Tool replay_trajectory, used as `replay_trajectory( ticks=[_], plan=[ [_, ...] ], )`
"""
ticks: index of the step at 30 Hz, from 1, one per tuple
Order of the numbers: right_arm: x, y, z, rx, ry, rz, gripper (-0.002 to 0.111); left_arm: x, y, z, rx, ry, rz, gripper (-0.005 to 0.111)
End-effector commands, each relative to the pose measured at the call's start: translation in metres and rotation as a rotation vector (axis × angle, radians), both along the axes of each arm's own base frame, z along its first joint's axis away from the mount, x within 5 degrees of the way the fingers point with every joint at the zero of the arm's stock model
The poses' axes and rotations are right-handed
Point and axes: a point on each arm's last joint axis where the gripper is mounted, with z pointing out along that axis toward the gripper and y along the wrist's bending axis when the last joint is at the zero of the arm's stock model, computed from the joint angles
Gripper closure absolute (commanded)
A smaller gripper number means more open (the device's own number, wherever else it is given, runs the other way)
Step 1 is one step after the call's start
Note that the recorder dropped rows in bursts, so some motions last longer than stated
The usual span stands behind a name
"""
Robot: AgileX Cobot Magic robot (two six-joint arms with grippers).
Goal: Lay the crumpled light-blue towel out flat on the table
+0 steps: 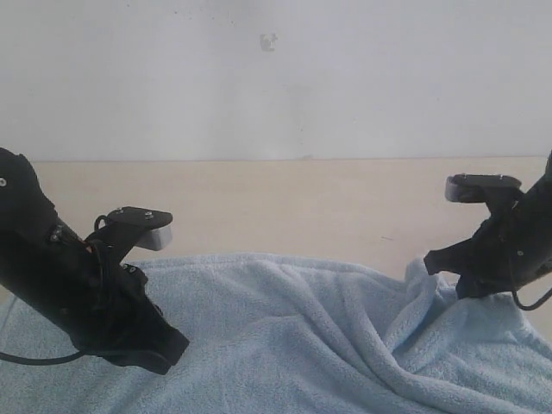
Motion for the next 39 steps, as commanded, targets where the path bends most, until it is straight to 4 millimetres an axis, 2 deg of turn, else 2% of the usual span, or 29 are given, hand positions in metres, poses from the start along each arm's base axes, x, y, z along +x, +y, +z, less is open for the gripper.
replay_trajectory(
  ticks=[1, 7, 10, 13, 19, 21, 24, 30, 33, 35, 39],
  plan=[
    [0.000, 0.001, -0.013, 0.003, 0.044, 0.020, 0.107, 0.002, -0.001, 0.001, -0.007, -0.011, 0.001, 0.103],
    [0.002, -0.003, -0.032, -0.056, 0.063, 0.065, 0.107, 0.002, -0.001, 0.001, -0.007, -0.011, 0.001, 0.103],
    [0.004, -0.011, -0.038, -0.100, 0.060, 0.043, 0.107, 0.002, -0.001, 0.001, -0.007, -0.011, 0.001, 0.103],
    [0.006, -0.033, -0.046, -0.180, 0.067, -0.012, 0.107, 0.002, -0.001, 0.001, -0.007, -0.011, 0.001, 0.103],
    [0.008, -0.097, -0.044, -0.255, 0.021, -0.179, 0.107, 0.001, -0.001, 0.001, -0.007, -0.009, 0.000, 0.103],
    [0.009, -0.119, -0.040, -0.233, 0.011, -0.310, 0.107, 0.001, -0.001, 0.001, -0.005, -0.010, -0.001, 0.103],
    [0.009, -0.136, -0.032, -0.137, 0.006, -0.539, 0.107, 0.003, -0.001, 0.001, -0.005, -0.030, -0.004, 0.103],
    [0.013, -0.124, 0.001, -0.012, -0.087, -0.516, 0.107, 0.007, 0.000, 0.001, 0.013, -0.084, -0.029, 0.103],
    [0.012, -0.116, 0.019, 0.036, -0.130, -0.496, 0.107, 0.012, 0.006, -0.001, 0.098, -0.177, -0.097, 0.103],
    [0.010, -0.110, 0.031, 0.055, -0.140, -0.489, 0.107, 0.018, 0.011, -0.002, 0.159, -0.250, -0.099, 0.103],
    [-0.001, -0.096, 0.050, 0.078, -0.144, -0.456, 0.107, 0.029, 0.012, -0.003, 0.175, -0.353, -0.069, 0.103]
  ],
)
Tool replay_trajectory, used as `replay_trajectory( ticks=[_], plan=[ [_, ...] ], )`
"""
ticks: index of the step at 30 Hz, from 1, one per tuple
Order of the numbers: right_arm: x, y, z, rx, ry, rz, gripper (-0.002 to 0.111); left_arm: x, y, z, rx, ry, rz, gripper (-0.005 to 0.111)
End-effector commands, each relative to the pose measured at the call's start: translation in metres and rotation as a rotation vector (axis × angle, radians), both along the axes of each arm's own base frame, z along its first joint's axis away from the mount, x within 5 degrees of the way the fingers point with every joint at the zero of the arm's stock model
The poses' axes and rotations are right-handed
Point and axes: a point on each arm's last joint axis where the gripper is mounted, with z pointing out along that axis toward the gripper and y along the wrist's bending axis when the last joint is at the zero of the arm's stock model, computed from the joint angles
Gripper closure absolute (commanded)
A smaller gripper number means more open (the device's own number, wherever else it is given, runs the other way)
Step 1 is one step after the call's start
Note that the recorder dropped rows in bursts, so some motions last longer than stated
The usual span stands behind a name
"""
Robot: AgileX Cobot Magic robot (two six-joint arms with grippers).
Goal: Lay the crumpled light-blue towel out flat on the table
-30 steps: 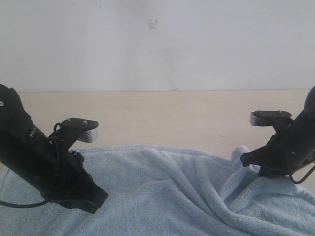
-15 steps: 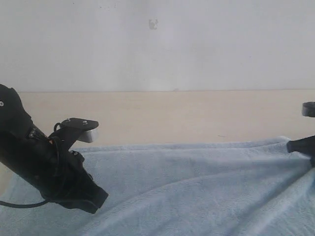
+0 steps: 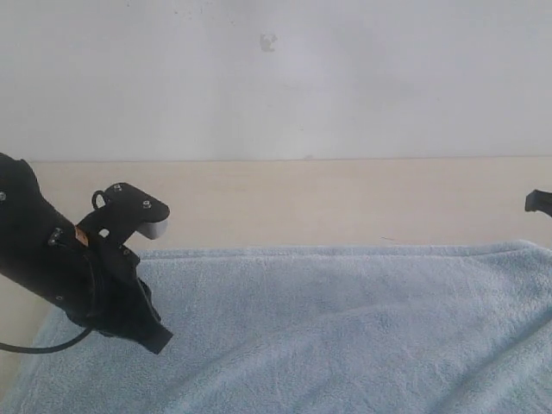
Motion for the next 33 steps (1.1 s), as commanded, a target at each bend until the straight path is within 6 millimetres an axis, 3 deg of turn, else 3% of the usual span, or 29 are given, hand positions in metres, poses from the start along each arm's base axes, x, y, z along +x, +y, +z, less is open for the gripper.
replay_trajectory(
  ticks=[1, 3, 8, 14, 16, 18, 21, 23, 25, 30, 33],
  plan=[
    [-0.013, 0.018, 0.018, 0.019, -0.016, 0.045, 0.107, 0.014, 0.002, -0.003, 0.008, -0.131, 0.034, 0.103],
    [-0.027, 0.039, 0.027, -0.016, -0.099, 0.079, 0.107, 0.028, 0.011, -0.009, -0.053, -0.093, 0.238, 0.103],
    [-0.048, 0.100, 0.071, -0.096, -0.282, 0.354, 0.107, 0.071, 0.042, -0.027, 0.117, 0.144, 0.302, 0.103],
    [-0.060, 0.138, 0.071, -0.085, -0.253, 0.536, 0.107, 0.098, 0.050, -0.062, 0.138, 0.120, 0.296, 0.103],
    [-0.059, 0.138, 0.072, -0.104, -0.269, 0.545, 0.107, 0.101, 0.065, -0.072, 0.181, 0.143, 0.337, 0.103],
    [-0.056, 0.132, 0.073, -0.208, -0.299, 0.586, 0.107, 0.099, 0.092, -0.083, 0.272, 0.197, 0.440, 0.103],
    [-0.041, 0.102, 0.062, -0.263, -0.283, 0.437, 0.107, 0.082, 0.150, -0.099, 0.369, 0.314, 0.681, 0.103],
    [-0.035, 0.074, 0.044, -0.223, -0.198, 0.295, 0.107, 0.077, 0.164, -0.100, 0.326, 0.327, 0.739, 0.103],
    [-0.031, 0.064, 0.029, -0.197, -0.146, 0.234, 0.107, 0.079, 0.162, -0.097, 0.287, 0.311, 0.725, 0.103],
    [-0.018, 0.067, -0.020, -0.202, -0.021, 0.302, 0.107, 0.085, 0.139, -0.084, 0.141, 0.272, 0.628, 0.103],
    [-0.004, 0.058, -0.030, -0.184, -0.034, 0.231, 0.107, 0.087, 0.122, -0.067, 0.034, 0.240, 0.584, 0.103]
  ],
)
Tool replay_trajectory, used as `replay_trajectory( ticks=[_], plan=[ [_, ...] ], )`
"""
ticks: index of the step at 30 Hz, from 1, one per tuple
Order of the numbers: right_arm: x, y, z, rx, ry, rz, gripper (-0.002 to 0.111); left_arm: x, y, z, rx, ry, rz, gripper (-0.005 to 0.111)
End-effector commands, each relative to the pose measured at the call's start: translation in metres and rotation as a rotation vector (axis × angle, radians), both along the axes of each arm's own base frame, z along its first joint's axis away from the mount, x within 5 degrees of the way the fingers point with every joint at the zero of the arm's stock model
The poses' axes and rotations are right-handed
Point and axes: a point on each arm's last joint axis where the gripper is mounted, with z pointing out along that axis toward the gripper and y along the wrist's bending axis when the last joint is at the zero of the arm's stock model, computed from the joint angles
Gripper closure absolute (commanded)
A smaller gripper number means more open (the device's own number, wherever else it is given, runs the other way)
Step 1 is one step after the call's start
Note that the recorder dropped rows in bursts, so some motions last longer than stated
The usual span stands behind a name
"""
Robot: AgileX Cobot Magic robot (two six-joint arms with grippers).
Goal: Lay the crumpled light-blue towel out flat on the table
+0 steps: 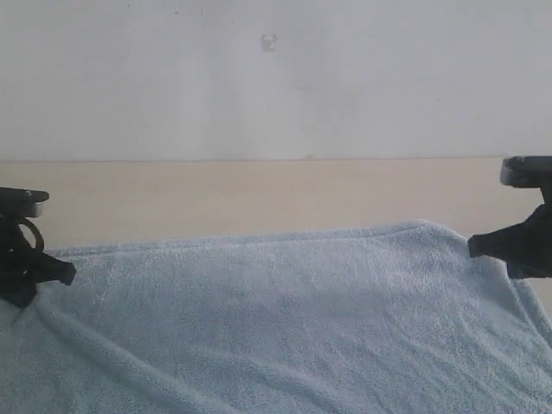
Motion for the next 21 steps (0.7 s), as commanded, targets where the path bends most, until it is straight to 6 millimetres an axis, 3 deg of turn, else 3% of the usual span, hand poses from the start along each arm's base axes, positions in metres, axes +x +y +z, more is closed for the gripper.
replay_trajectory(
  ticks=[1, 5, 8, 11, 13, 16, 21],
  plan=[
    [0.019, -0.013, -0.012, 0.035, -0.040, -0.114, 0.107, -0.007, -0.033, 0.007, -0.180, -0.004, -0.031, 0.103],
    [0.024, -0.030, -0.004, 0.073, -0.051, -0.228, 0.107, -0.006, -0.062, 0.038, -0.351, -0.113, -0.096, 0.103],
    [0.021, -0.049, -0.013, 0.103, -0.002, -0.312, 0.103, -0.013, -0.095, 0.049, -0.539, -0.113, -0.252, 0.103],
    [0.018, -0.058, -0.027, 0.130, 0.059, -0.343, 0.085, -0.027, -0.132, 0.056, -0.742, -0.060, -0.425, 0.103],
    [0.018, -0.055, -0.029, 0.138, 0.066, -0.298, 0.072, -0.031, -0.148, 0.058, -0.775, -0.077, -0.501, 0.103],
    [0.021, -0.046, -0.026, 0.168, 0.043, -0.245, 0.071, -0.028, -0.156, 0.057, -0.737, -0.114, -0.449, 0.103],
    [0.023, -0.042, -0.025, 0.199, 0.027, -0.206, 0.071, -0.023, -0.148, 0.055, -0.704, -0.128, -0.399, 0.103]
  ],
)
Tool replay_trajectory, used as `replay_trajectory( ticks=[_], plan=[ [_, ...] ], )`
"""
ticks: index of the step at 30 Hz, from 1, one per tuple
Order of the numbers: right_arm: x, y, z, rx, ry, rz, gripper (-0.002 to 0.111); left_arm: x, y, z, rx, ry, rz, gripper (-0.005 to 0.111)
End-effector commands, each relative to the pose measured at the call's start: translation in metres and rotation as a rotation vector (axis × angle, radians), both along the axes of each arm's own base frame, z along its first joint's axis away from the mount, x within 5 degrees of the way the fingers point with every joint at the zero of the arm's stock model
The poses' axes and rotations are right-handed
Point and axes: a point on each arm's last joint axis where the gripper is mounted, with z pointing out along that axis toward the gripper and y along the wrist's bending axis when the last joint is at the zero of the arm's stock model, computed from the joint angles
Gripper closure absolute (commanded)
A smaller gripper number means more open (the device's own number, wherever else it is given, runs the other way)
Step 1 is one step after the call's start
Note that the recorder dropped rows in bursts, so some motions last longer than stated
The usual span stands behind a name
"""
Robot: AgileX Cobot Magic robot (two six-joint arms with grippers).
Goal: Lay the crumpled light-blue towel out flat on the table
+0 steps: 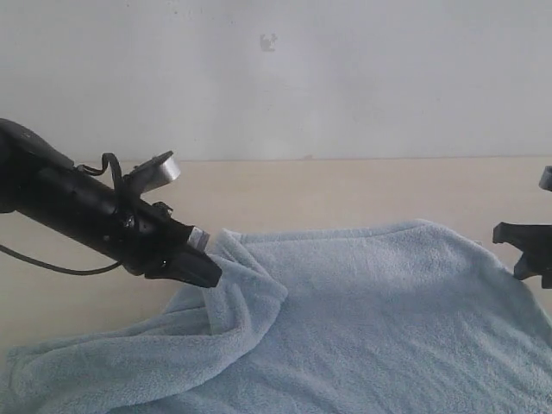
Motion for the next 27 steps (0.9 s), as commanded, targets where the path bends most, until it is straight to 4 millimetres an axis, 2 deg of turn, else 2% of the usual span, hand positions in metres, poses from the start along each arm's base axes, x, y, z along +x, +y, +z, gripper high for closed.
replay_trajectory(
  ticks=[1, 5, 10, 12, 14, 16, 18, 21, 25, 27],
  plan=[
    [0.003, 0.002, 0.003, 0.008, -0.030, 0.046, 0.071, 0.005, 0.008, -0.002, 0.035, -0.009, 0.066, 0.103],
    [0.003, 0.004, -0.001, 0.029, -0.020, 0.056, 0.071, 0.009, 0.024, -0.008, 0.152, -0.012, 0.115, 0.103],
    [0.003, 0.020, 0.002, 0.152, -0.050, 0.191, 0.072, 0.006, 0.027, -0.010, 0.190, 0.001, 0.072, 0.103],
    [0.002, 0.028, 0.005, 0.214, -0.075, 0.295, 0.077, 0.001, 0.027, -0.011, 0.200, 0.008, -0.006, 0.103],
    [0.000, 0.031, 0.006, 0.235, -0.076, 0.326, 0.086, -0.003, 0.030, -0.011, 0.243, 0.002, -0.080, 0.103],
    [0.000, 0.029, 0.006, 0.214, -0.066, 0.331, 0.093, -0.006, 0.033, -0.007, 0.286, 0.006, -0.103, 0.103],
    [-0.002, 0.024, 0.007, 0.162, -0.047, 0.323, 0.095, -0.008, 0.036, 0.000, 0.307, 0.004, -0.079, 0.103],
    [-0.005, 0.016, 0.020, 0.066, -0.043, 0.277, 0.088, -0.012, 0.037, 0.023, 0.300, -0.063, -0.068, 0.103],
    [-0.010, 0.011, 0.039, -0.008, -0.053, 0.270, 0.057, -0.018, 0.043, 0.048, 0.358, -0.175, -0.102, 0.101],
    [-0.015, 0.010, 0.048, -0.043, -0.043, 0.300, 0.044, -0.023, 0.049, 0.049, 0.432, -0.164, -0.158, 0.093]
  ],
)
